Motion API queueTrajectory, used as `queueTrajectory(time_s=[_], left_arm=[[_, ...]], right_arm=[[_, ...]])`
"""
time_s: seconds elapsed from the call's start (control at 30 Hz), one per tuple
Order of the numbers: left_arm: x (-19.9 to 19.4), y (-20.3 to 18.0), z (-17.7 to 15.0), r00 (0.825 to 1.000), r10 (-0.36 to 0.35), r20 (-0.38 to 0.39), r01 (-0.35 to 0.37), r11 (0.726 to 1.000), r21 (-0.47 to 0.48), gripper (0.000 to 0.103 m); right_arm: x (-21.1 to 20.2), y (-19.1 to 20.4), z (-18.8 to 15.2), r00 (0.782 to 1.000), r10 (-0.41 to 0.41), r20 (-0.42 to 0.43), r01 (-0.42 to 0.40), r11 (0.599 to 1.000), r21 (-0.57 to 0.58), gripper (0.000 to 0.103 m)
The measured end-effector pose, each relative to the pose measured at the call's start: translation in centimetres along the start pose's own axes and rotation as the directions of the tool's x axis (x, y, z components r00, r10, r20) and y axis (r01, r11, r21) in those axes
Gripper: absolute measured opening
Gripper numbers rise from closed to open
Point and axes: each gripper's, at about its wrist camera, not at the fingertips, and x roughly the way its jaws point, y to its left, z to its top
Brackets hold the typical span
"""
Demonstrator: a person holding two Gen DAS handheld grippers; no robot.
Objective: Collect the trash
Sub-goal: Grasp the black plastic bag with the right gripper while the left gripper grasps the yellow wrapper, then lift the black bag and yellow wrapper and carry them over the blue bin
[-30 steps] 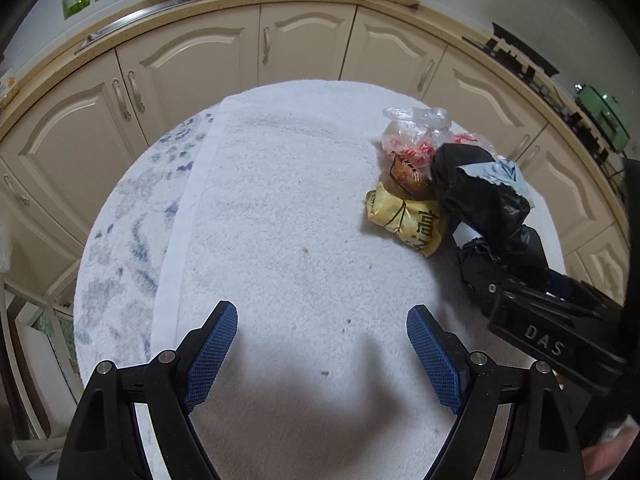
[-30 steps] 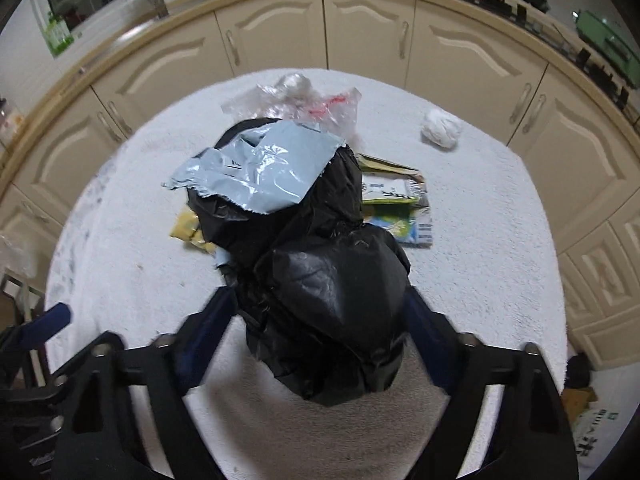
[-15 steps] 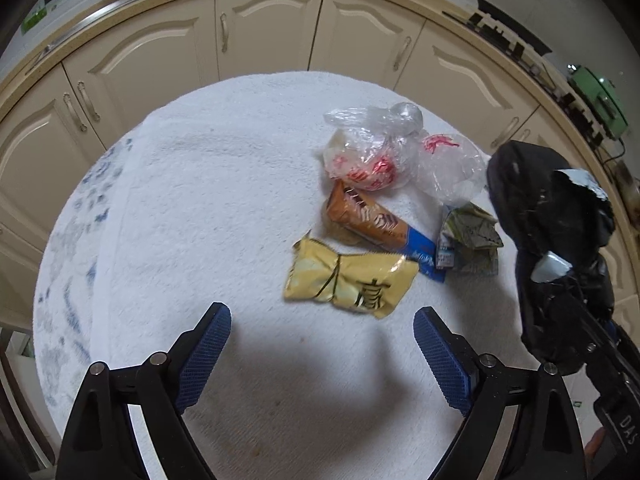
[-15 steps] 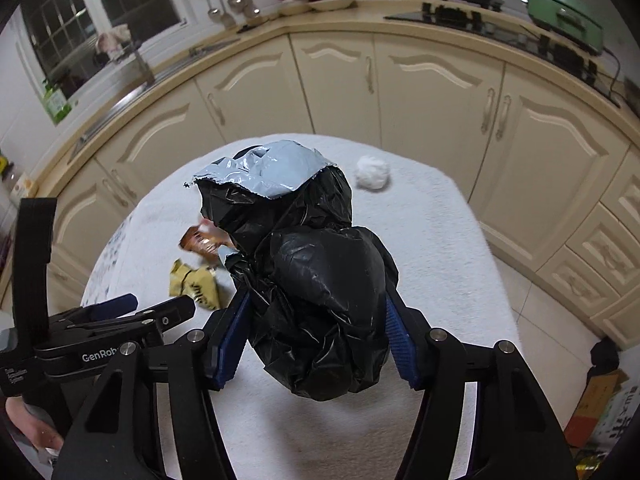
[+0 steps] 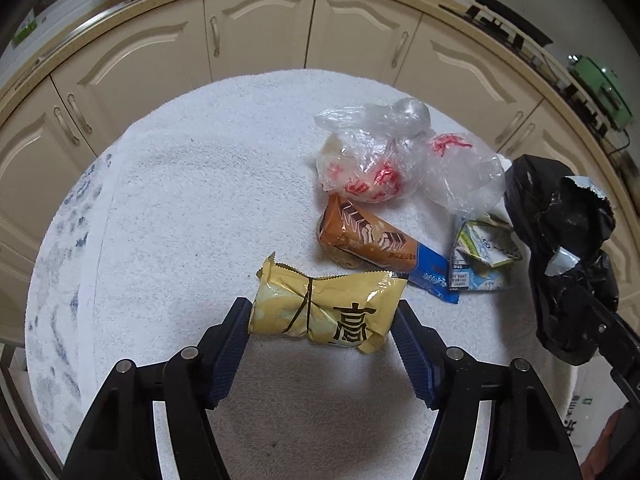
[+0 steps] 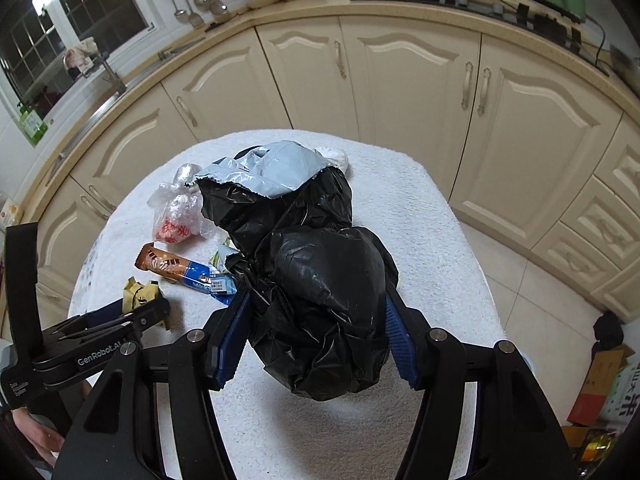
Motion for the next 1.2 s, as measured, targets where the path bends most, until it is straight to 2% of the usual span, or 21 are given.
queueTrajectory(time_s=[0.07, 0.3, 0.57, 0.73, 0.87, 1.2], left_arm=[[-0.3, -0.1, -0.4, 1.0, -0.009, 0.002, 0.009, 1.0, 0.002, 0.065], [-2.4, -0.7, -2.3, 0.999, 0.03, 0.045, -0.031, 0.999, 0.031, 0.065], [-4.8, -3.4, -5.1, 0.997, 0.028, 0.078, -0.034, 0.996, 0.081, 0.065], [-6.3, -4.8, -6.8, 0.997, -0.025, 0.066, 0.017, 0.994, 0.112, 0.065], [-7.5, -6.5, -7.8, 0.996, -0.035, 0.076, 0.023, 0.988, 0.155, 0.065], [-9.2, -12.1, -10.3, 0.993, -0.098, 0.069, 0.077, 0.961, 0.264, 0.065]], right_arm=[[-0.2, 0.0, -0.1, 1.0, 0.002, 0.0, -0.002, 1.0, -0.004, 0.063], [-1.4, 0.4, -1.0, 1.0, 0.009, 0.01, -0.009, 1.0, -0.02, 0.063], [-3.4, 0.2, -2.8, 1.0, -0.001, 0.03, 0.002, 1.0, -0.027, 0.063], [-4.7, -0.5, -4.1, 0.999, 0.008, 0.04, -0.008, 1.0, -0.016, 0.063], [-5.7, -1.7, -4.9, 0.999, 0.007, 0.051, -0.008, 1.0, 0.009, 0.063], [-8.9, -7.0, -7.4, 0.996, -0.048, 0.079, 0.039, 0.993, 0.11, 0.063]])
